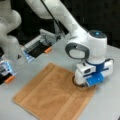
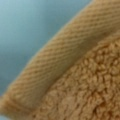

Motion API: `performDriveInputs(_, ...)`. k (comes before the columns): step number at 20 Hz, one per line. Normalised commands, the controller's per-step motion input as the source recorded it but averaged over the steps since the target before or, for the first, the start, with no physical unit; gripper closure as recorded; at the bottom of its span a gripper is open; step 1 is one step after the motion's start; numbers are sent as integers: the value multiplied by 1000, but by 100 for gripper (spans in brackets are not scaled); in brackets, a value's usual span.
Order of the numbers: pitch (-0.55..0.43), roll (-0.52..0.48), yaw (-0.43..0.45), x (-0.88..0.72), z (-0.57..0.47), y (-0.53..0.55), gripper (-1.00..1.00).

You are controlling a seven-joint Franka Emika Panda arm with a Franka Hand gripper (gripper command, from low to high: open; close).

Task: Folding a towel twice

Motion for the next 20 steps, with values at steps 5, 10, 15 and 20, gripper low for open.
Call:
performDriveInputs(5, -44, -198, -52, 117, -73, 136, 100)
performDriveInputs(10, -32, -232, -65, 107, -68, 107, 100)
performDriveInputs(15, -42, -226, -92, 86, -67, 135, 100)
performDriveInputs(20, 32, -201, 21, 6, 31, 155, 100)
